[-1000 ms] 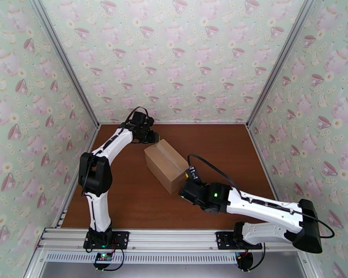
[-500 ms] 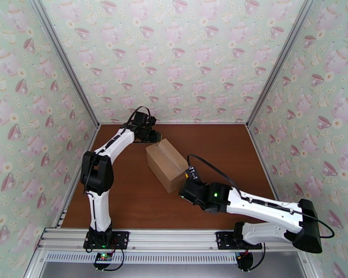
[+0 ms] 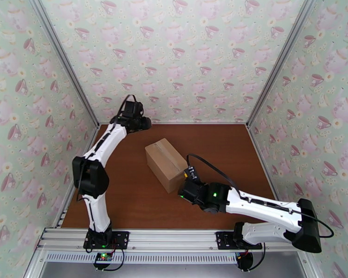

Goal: Unpack the express box

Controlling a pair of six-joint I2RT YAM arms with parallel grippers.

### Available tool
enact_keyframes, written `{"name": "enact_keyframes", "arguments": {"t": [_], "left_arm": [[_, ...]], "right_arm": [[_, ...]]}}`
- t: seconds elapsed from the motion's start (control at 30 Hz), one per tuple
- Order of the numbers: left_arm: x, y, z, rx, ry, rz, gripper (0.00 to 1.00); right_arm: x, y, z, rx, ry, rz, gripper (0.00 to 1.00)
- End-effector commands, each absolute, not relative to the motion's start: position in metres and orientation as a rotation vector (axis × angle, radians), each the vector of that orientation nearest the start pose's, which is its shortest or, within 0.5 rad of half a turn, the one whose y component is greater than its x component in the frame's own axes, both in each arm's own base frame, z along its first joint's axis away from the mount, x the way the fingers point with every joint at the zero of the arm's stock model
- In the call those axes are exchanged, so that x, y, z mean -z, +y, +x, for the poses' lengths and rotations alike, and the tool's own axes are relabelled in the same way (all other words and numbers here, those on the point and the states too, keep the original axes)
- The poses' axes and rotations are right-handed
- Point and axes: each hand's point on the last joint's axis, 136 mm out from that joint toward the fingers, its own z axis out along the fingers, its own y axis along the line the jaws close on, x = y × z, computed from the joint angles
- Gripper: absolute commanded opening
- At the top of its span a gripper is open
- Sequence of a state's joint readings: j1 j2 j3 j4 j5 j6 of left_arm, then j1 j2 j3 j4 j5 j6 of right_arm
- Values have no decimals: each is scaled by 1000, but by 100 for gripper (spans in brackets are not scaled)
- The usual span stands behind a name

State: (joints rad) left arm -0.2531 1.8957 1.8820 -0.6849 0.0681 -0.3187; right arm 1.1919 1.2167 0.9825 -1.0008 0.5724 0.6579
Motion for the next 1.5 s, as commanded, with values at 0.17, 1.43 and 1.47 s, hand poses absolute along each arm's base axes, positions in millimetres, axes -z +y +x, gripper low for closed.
{"name": "enact_keyframes", "arguments": {"t": [0.17,1.43,1.47], "left_arm": [[-289,-141,401,445,2246,-101,39],[-150,-262,244,732,2524,22,37],[-151,-263,244,735,2521,20,37]], "right_arm": [[-158,211,181,82,2431,-555,0],[-167,222,180,23,2429,-573,0],[-167,222,180,22,2431,-574,0]]}}
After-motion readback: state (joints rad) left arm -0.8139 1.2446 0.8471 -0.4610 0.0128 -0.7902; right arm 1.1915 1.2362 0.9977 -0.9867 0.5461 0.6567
